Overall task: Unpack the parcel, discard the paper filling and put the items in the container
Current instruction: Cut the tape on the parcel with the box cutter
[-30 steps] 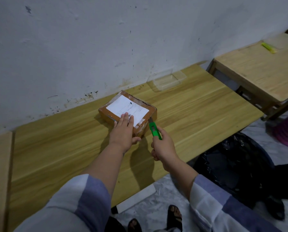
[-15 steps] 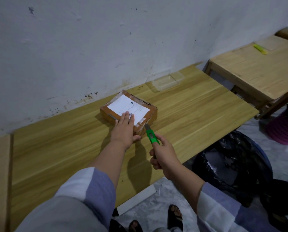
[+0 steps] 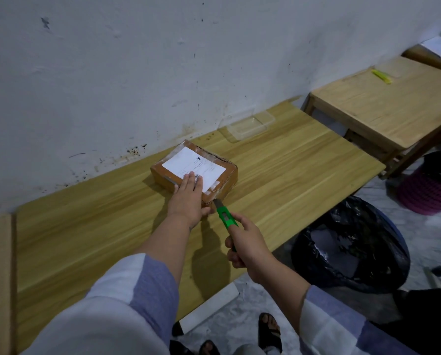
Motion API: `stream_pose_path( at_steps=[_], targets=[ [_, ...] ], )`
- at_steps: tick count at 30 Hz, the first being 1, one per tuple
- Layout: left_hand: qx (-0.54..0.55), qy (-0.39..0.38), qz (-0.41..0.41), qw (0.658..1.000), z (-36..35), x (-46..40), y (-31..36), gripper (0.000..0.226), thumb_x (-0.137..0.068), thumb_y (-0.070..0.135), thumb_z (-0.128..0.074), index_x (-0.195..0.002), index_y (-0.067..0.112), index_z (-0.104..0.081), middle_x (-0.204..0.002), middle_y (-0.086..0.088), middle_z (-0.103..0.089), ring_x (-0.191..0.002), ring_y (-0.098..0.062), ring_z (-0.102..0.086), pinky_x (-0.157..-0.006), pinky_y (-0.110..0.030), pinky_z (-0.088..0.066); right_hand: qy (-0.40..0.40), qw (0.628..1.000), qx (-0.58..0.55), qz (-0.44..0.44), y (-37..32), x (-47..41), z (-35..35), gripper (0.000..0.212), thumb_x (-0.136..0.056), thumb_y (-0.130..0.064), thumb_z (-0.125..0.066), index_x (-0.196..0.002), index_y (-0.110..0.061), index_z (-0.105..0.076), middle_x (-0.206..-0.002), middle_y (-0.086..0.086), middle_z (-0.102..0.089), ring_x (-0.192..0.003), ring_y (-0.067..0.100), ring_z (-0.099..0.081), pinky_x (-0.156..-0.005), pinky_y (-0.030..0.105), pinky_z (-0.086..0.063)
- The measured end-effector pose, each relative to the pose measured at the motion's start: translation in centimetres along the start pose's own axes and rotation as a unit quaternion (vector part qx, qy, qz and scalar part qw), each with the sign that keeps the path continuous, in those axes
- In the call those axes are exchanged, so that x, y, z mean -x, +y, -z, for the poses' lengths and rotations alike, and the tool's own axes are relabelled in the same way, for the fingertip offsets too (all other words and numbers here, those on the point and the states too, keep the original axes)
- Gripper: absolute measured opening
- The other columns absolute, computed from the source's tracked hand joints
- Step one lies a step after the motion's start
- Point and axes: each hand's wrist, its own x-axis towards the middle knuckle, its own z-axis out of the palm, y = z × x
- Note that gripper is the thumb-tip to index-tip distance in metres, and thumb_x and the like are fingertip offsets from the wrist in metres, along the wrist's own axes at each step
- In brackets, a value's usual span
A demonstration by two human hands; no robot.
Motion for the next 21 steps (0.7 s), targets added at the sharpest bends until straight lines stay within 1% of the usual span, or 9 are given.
stream_pose_path(
  at_steps=[3, 5, 7, 9, 11, 12, 14, 17, 21],
  targets=[
    [0.000, 0.001, -0.002, 1.000, 0.0, 0.0, -0.2, 0.097, -0.085, 0.048, -0.060, -0.151, 0.013, 0.001, -0.161, -0.008, 0.007, -0.148, -0.022, 0.008, -0.121, -0.043, -0.008, 0.007, 1.000, 0.001, 0.010, -0.4, 0.2, 0.6, 0.037, -0.096, -0.020, -0.038, -0.129, -0.037, -0.044, -0.062, 0.004, -0.043, -0.037, 0.012, -0.034, -0.036, 0.016, -0.024],
    [-0.004, 0.000, -0.002, 1.000, 0.0, 0.1, -0.4, 0.096, -0.086, 0.048, -0.060, -0.151, 0.014, 0.002, -0.161, -0.008, 0.007, -0.148, -0.022, 0.008, -0.120, -0.042, -0.006, 0.020, 1.000, -0.010, 0.020, -0.7, 0.0, 1.3, 0.032, -0.095, -0.027, -0.043, -0.126, -0.035, -0.045, -0.058, 0.004, -0.043, -0.036, 0.013, -0.033, -0.037, 0.015, -0.024],
    [-0.009, -0.002, -0.006, 1.000, 0.1, 0.3, -0.7, 0.097, -0.086, 0.049, -0.060, -0.151, 0.013, 0.002, -0.161, -0.008, 0.007, -0.148, -0.023, 0.008, -0.120, -0.042, -0.005, 0.029, 0.999, -0.021, 0.020, -1.2, -0.3, 2.0, 0.032, -0.093, -0.037, -0.051, -0.123, -0.025, -0.050, -0.056, 0.004, -0.043, -0.036, 0.013, -0.034, -0.037, 0.017, -0.025],
    [-0.008, -0.007, -0.009, 1.000, 0.2, 0.5, -1.0, 0.099, -0.085, 0.049, -0.061, -0.151, 0.013, 0.002, -0.160, -0.008, 0.008, -0.148, -0.023, 0.008, -0.119, -0.042, -0.004, 0.042, 0.999, -0.026, 0.015, -1.6, -0.6, 2.5, 0.039, -0.090, -0.044, -0.056, -0.104, -0.009, -0.062, -0.054, 0.003, -0.043, -0.039, 0.014, -0.035, -0.039, 0.019, -0.028],
    [-0.010, -0.011, -0.012, 1.000, 0.3, 0.7, -1.2, 0.100, -0.084, 0.050, -0.062, -0.151, 0.013, 0.002, -0.160, -0.008, 0.008, -0.148, -0.023, 0.008, -0.119, -0.042, -0.004, 0.058, 0.998, -0.012, 0.010, -2.0, -0.9, 2.8, 0.042, -0.088, -0.047, -0.058, -0.082, -0.006, -0.066, -0.052, 0.002, -0.044, -0.039, 0.014, -0.037, -0.041, 0.021, -0.030],
    [-0.010, -0.013, -0.014, 1.000, 0.3, 0.8, -1.3, 0.100, -0.084, 0.050, -0.062, -0.151, 0.013, 0.002, -0.160, -0.008, 0.008, -0.148, -0.023, 0.008, -0.119, -0.042, -0.004, 0.060, 0.998, -0.006, 0.010, -2.1, -1.1, 2.8, 0.040, -0.088, -0.045, -0.058, -0.080, -0.007, -0.066, -0.051, 0.002, -0.044, -0.039, 0.014, -0.037, -0.041, 0.021, -0.030],
    [-0.014, -0.016, -0.019, 1.000, 0.5, 1.0, -1.4, 0.100, -0.084, 0.050, -0.061, -0.151, 0.013, 0.003, -0.160, -0.008, 0.009, -0.148, -0.023, 0.008, -0.119, -0.042, -0.003, 0.054, 0.998, -0.009, 0.014, -2.4, -1.5, 2.8, 0.033, -0.090, -0.037, -0.055, -0.086, -0.006, -0.066, -0.052, 0.002, -0.044, -0.040, 0.014, -0.037, -0.042, 0.022, -0.030],
    [-0.016, -0.019, -0.025, 0.999, 0.7, 1.3, -1.6, 0.101, -0.083, 0.053, -0.060, -0.151, 0.014, 0.003, -0.160, -0.008, 0.009, -0.148, -0.022, 0.008, -0.119, -0.041, -0.002, 0.037, 0.999, -0.028, 0.028, -2.7, -2.3, 2.9, 0.027, -0.094, -0.021, -0.045, -0.106, -0.005, -0.063, -0.057, 0.002, -0.045, -0.044, 0.014, -0.038, -0.045, 0.024, -0.032],
    [-0.027, -0.022, -0.034, 0.999, 0.9, 1.4, -1.8, 0.101, -0.083, 0.062, -0.053, -0.152, 0.014, 0.003, -0.160, -0.008, 0.008, -0.148, -0.022, 0.008, -0.119, -0.042, -0.001, 0.006, 0.999, -0.007, 0.038, -3.1, -3.2, 3.0, 0.032, -0.093, -0.009, -0.038, -0.123, -0.010, -0.048, -0.069, 0.005, -0.052, -0.057, 0.017, -0.046, -0.054, 0.028, -0.039]
  ],
)
